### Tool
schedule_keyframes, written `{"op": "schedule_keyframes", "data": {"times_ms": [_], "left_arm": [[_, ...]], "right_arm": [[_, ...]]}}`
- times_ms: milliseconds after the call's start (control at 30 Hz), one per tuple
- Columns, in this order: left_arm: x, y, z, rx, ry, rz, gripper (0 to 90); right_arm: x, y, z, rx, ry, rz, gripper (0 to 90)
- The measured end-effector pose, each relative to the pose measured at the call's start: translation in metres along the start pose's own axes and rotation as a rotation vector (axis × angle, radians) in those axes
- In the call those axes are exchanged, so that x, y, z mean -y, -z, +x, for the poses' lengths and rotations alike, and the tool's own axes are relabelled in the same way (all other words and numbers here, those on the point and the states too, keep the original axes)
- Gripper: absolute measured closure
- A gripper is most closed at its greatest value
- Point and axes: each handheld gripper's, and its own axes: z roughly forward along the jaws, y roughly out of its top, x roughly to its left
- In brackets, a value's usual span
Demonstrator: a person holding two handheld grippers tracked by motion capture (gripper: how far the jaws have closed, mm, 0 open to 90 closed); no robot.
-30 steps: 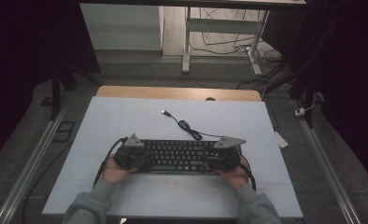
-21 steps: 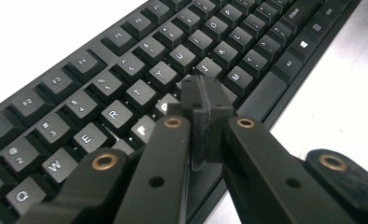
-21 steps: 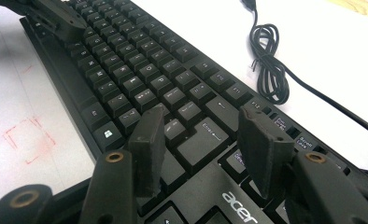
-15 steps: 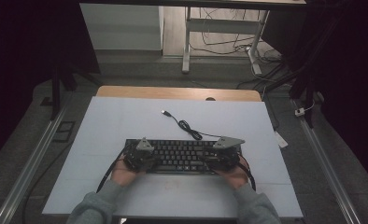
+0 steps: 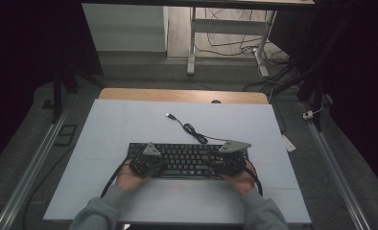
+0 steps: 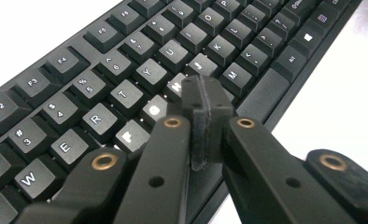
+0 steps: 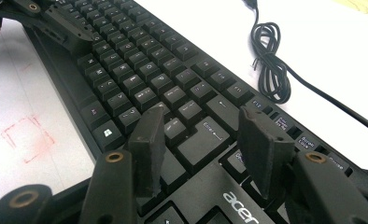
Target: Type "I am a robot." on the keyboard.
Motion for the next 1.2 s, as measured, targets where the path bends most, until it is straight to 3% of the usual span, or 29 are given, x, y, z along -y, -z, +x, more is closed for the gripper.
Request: {"op": "schedule_keyframes", "data": {"times_ms": [467, 700, 800, 1000, 1200], "left_arm": [[0.001, -0.002, -0.001, -0.003, -0.002, 0.008, 88.9], [-0.002, 0.015, 0.003, -0.01, 0.025, -0.083, 88.4], [-0.001, 0.025, 0.007, -0.014, 0.058, -0.128, 80.2], [0.002, 0.042, 0.015, -0.05, 0.11, -0.172, 50.6], [0.007, 0.051, 0.025, -0.067, 0.155, -0.177, 39.8]], "right_arm": [[0.0, 0.0, 0.0, 0.0, 0.003, -0.001, 51.5], [0.0, 0.0, 0.0, 0.001, 0.0, -0.003, 51.5], [0.0, 0.0, 0.0, 0.001, 0.0, 0.0, 51.5], [0.0, 0.0, 0.0, 0.002, -0.001, -0.001, 51.4], [0.0, 0.0, 0.0, 0.001, 0.002, -0.001, 51.4]]}}
